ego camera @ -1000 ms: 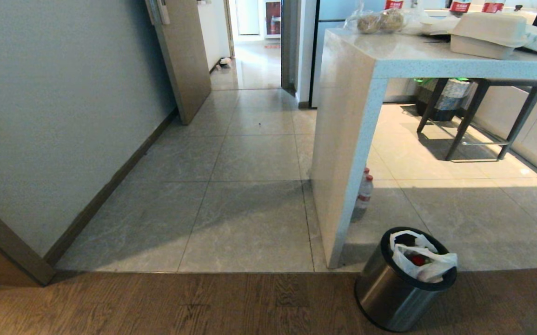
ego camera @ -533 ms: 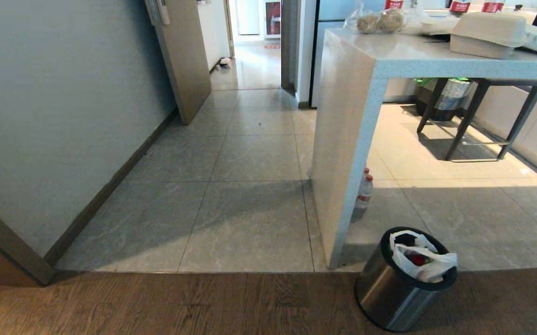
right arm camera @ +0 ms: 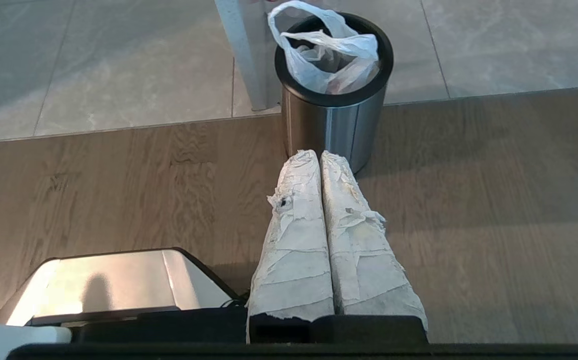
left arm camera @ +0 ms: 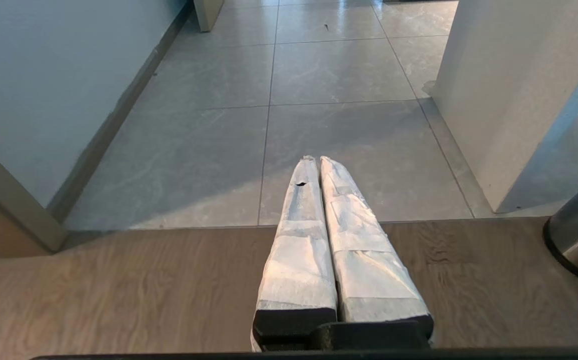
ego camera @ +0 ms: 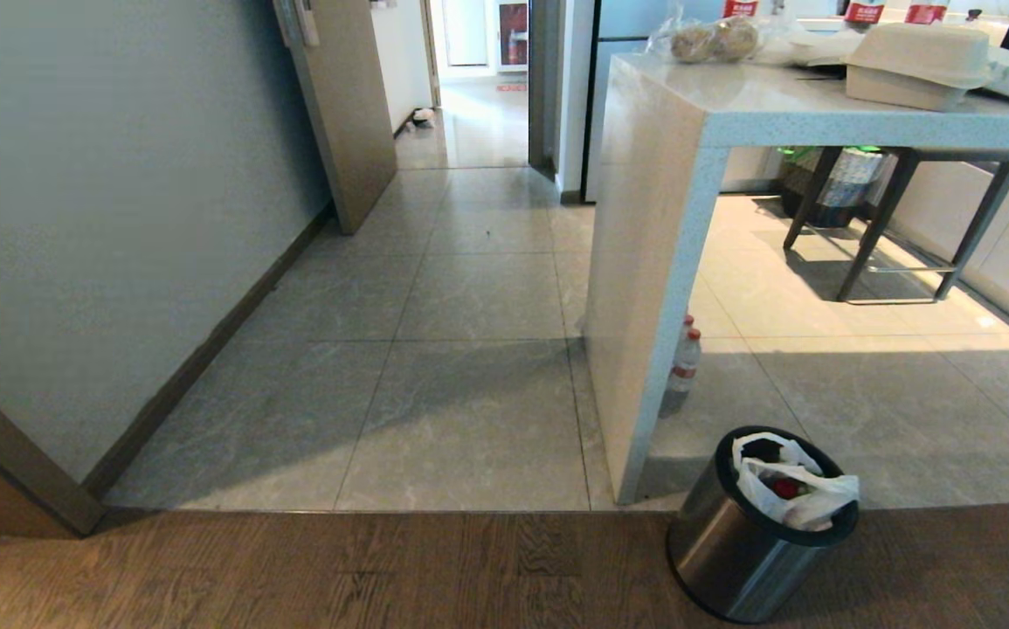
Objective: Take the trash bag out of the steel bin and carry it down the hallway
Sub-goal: Place the outer trash can on the ground
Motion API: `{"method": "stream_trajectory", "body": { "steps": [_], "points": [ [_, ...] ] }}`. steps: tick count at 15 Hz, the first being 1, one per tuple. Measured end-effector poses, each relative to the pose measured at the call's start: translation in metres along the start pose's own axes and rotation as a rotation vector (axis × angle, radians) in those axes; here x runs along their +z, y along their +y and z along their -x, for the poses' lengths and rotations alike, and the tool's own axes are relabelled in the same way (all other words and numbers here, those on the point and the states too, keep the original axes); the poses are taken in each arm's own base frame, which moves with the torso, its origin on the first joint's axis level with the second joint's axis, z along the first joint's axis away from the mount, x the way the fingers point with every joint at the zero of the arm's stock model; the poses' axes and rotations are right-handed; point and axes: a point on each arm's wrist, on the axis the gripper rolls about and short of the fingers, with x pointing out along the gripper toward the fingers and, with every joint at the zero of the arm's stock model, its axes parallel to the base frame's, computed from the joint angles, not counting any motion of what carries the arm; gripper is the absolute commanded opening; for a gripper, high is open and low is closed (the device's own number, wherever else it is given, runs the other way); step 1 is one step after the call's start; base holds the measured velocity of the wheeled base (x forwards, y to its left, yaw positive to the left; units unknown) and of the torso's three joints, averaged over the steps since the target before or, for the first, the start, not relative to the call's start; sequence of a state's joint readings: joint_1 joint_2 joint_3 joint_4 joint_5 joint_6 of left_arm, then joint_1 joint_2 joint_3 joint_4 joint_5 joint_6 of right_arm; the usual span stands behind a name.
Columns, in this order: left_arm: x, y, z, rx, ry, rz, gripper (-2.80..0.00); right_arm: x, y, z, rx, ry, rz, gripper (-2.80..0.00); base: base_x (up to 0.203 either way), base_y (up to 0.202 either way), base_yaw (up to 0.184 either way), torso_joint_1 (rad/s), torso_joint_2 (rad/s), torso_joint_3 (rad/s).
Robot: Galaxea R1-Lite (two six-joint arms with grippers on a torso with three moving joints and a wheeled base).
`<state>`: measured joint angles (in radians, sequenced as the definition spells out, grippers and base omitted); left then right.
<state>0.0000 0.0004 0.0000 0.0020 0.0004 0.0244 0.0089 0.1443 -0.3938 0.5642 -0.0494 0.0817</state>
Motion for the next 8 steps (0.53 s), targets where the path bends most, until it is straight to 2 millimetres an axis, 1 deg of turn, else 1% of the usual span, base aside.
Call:
{"method": "stream_trajectory", "body": {
  "steps": [4,8],
  "points": [
    [0.0002,0.0000,0.0000,0.001,-0.002,0.006,-2.80,0.0001,-0.0004,-0.0005,-0.020,0.002,0.001,-2.80,0.000,0.000,0.000,0.005,0.00,-0.159],
    [0.0005,0.0000,0.0000,0.001,-0.005,0.020,-2.80,0.0015,-0.0005,0.0008,-0.023,-0.007,0.001,-2.80,0.000,0.000,0.000,0.003,0.00,-0.202]
  ]
}}
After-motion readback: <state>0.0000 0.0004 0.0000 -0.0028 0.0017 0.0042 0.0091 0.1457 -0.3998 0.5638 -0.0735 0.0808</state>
